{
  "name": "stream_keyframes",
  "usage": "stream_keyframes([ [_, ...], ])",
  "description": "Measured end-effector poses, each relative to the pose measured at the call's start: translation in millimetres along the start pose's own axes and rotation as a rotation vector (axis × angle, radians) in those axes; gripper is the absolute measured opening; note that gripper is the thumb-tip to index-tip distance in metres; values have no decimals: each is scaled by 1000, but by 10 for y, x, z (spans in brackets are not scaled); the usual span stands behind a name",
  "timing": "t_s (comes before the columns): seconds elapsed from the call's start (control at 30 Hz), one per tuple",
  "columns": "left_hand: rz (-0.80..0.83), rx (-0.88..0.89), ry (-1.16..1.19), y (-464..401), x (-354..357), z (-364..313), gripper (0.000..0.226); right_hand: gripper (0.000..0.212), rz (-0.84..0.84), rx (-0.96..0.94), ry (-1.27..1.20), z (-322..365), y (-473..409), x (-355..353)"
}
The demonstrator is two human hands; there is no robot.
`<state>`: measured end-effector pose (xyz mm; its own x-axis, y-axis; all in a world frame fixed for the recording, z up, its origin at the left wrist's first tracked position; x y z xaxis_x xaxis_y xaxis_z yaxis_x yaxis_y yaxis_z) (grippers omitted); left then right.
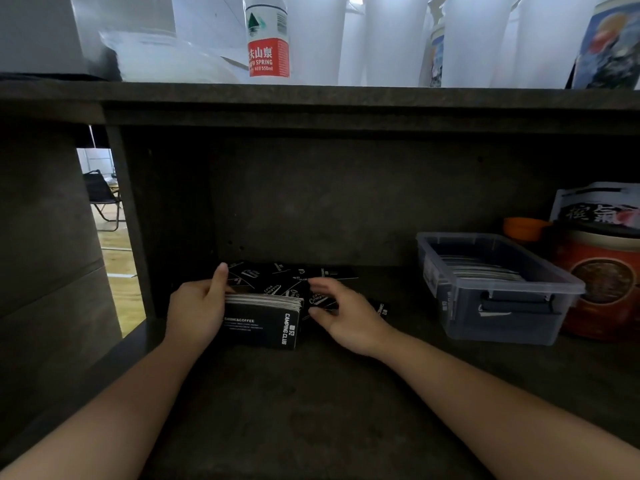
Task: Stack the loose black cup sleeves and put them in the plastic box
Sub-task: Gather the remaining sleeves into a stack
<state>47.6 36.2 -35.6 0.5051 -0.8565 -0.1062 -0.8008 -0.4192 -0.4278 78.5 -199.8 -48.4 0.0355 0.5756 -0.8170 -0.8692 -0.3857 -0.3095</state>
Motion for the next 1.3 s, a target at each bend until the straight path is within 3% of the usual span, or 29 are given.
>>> stream_keyframes([
  [0.13,-176,-10,-62,-46,-164,31,58,58,217,-131,346,10,5,178],
  [0.27,-180,-10,-100,-68,-190,46,54,39,-43,32,601,-2,-41,-101],
  [0.37,-173,-14,-96,-78,-180,54,53,40,-169,126,762,-107,12,-242],
  [0.53,-170,-8,-56,-88,-184,69,51,67,-29,349,558,-259,24,-222],
  [0.67,-149,-16,-39,-95,-179,80,49,64,-63,379,455,-264,23,-309],
  [0.83,-118,-35,-8,-95,-165,102,49,49,-114,467,34,-403,40,-380],
  [0.9,-105,-42,-12,-87,-150,103,49,56,-136,481,69,-401,59,-402],
  [0.97,-101,-37,-12,-84,-145,106,48,78,-40,500,269,-405,54,-336],
  [1.03,-96,-31,-10,-88,-142,112,48,87,54,517,348,-407,48,-252],
  [1.13,-89,-28,-15,-87,-142,116,49,71,14,542,259,-426,16,-260],
  [1.23,-85,-26,-18,-82,-128,103,50,32,-196,491,-34,-445,-5,-330],
  [1.3,-77,-23,-27,-77,-118,100,50,17,-324,447,-179,-441,7,-397],
])
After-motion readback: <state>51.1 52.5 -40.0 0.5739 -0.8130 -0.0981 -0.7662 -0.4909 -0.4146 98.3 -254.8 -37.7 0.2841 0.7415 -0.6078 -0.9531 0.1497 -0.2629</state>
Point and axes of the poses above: each hand's wrist, its own y-axis away from the middle knuckle, its own x-axis out of the palm, z = x × y, the point moved 6 cm from there along -y, towards the middle knuckle, and after that the axes turned 15 degrees about y, right-handed, at the moved point
